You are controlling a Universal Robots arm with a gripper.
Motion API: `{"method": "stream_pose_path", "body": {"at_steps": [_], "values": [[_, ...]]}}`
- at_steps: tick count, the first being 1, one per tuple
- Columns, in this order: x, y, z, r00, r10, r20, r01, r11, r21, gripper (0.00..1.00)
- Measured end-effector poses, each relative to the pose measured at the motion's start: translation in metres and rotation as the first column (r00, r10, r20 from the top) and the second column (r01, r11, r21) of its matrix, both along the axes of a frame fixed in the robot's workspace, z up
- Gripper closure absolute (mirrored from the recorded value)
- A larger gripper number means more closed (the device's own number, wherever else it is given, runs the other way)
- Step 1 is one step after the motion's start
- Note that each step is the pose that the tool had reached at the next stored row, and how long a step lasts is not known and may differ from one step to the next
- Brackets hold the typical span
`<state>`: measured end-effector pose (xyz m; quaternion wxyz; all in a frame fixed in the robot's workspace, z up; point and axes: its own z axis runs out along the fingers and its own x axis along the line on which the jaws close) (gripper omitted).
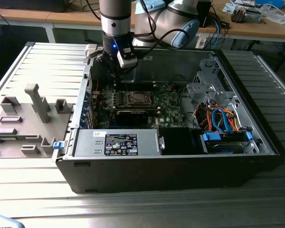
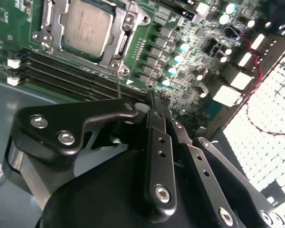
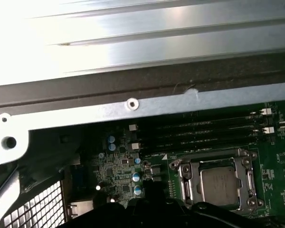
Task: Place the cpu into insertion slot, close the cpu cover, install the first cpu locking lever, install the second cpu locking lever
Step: 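Install the first cpu locking lever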
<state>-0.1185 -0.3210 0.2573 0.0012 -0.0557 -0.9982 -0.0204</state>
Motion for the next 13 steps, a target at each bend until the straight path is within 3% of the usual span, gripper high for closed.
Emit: {"method": "stream_pose_path", "body": {"at_steps": [6, 13], "values": [[0.001, 0.0025, 0.0, 0.9974, 0.073, 0.0, -0.073, 0.9974, 0.0001, 0.89], [0.008, 0.0071, 0.0018, 0.9966, 0.082, -0.0002, -0.082, 0.9966, 0.001, 0.89]]}}
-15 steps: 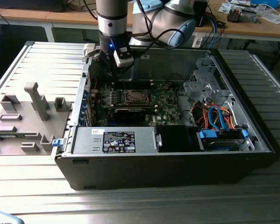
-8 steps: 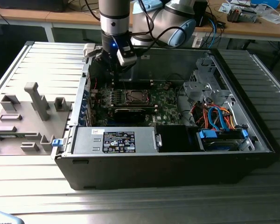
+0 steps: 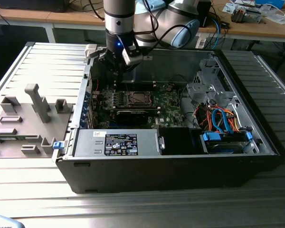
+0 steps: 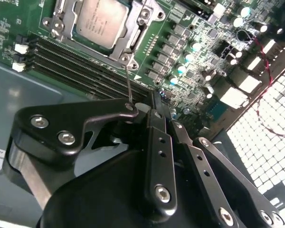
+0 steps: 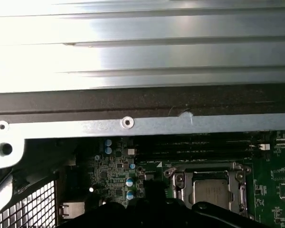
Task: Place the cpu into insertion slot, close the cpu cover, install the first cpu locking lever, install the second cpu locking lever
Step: 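Install the first cpu locking lever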
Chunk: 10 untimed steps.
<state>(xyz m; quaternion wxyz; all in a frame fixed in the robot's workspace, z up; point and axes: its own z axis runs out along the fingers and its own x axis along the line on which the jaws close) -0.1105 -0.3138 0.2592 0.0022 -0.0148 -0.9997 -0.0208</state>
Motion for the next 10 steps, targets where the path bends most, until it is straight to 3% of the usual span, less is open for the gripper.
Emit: {"method": "stream_pose_path", "body": {"at_steps": [4, 10], "values": [[0.0055, 0.0008, 0.0, 1.0, 0.01, -0.0012, -0.01, 0.9999, 0.0042, 0.89], [0.0121, 0.0009, 0.0001, 0.9999, 0.014, -0.0028, -0.014, 0.9999, 0.0047, 0.89]]}}
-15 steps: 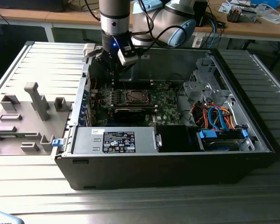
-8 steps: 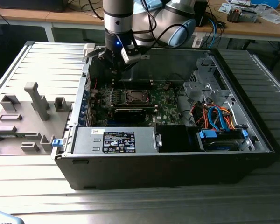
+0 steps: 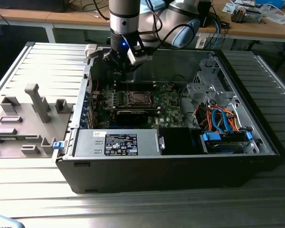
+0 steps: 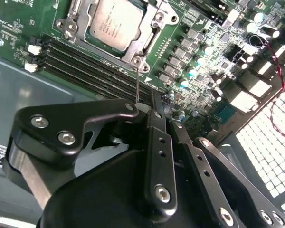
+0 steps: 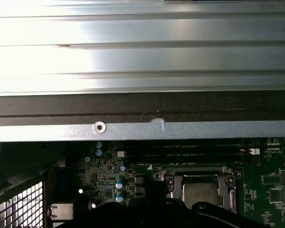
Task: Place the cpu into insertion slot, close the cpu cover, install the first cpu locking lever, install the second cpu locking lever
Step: 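Install the first cpu locking lever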
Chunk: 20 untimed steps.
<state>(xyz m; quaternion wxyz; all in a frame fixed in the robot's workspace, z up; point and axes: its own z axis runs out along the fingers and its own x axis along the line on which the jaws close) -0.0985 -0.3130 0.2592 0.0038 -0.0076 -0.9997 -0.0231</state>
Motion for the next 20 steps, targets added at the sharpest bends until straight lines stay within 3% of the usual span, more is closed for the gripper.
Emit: {"method": "stream_pose_path", "body": {"at_steps": [14, 20], "values": [[0.013, 0.0, 0.0, 1.0, 0.0, -0.005, 0.0, 1.0, 0.0, 0.89], [0.0147, 0.0, -0.0001, 1.0, 0.0, -0.0054, 0.0, 1.0, 0.0001, 0.89]]}}
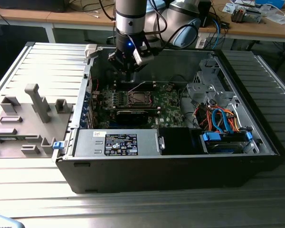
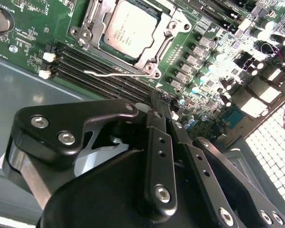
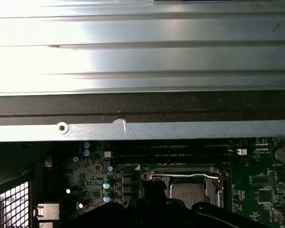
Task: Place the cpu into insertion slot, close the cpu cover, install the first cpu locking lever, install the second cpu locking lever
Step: 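Install the first cpu locking lever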
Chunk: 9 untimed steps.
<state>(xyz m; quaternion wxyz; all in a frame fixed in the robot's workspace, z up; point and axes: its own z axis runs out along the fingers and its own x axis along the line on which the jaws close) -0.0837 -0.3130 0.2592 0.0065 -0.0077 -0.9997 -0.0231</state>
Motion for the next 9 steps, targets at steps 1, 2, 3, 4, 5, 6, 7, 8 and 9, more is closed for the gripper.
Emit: {"method": "stream_pose_path", "body": {"at_steps": [1, 2, 3, 4, 5, 6, 7, 8, 9], "values": [[0.0001, 0.0, -0.0001, 1.0, 0.0, -0.0001, 0.0, 1.0, -0.0001, 0.89], [0.0003, 0.0, -0.0002, 1.0, 0.0, -0.0001, 0.0, 1.0, -0.0001, 0.89], [0.0004, 0.0, -0.0004, 1.0, 0.0, -0.0001, 0.0, 1.0, -0.0001, 0.89], [0.0009, 0.0, -0.0006, 1.0, 0.0, 0.0, 0.0, 1.0, -0.0001, 0.89], [0.0017, 0.0, -0.0007, 1.0, 0.0, 0.0, 0.0, 1.0, -0.0002, 0.89], [0.0021, 0.0, -0.0006, 1.0, 0.0, 0.0, 0.0, 1.0, -0.0009, 0.89], [0.0022, 0.0, -0.0006, 1.0, 0.0, -0.0001, 0.0, 1.0, -0.001, 0.89], [0.0022, 0.0, -0.0006, 1.0, 0.0, -0.0001, 0.0, 1.0, -0.001, 0.89], [0.0023, 0.0, -0.0007, 1.0, 0.0, 0.0, 0.0, 1.0, -0.001, 0.89]]}}
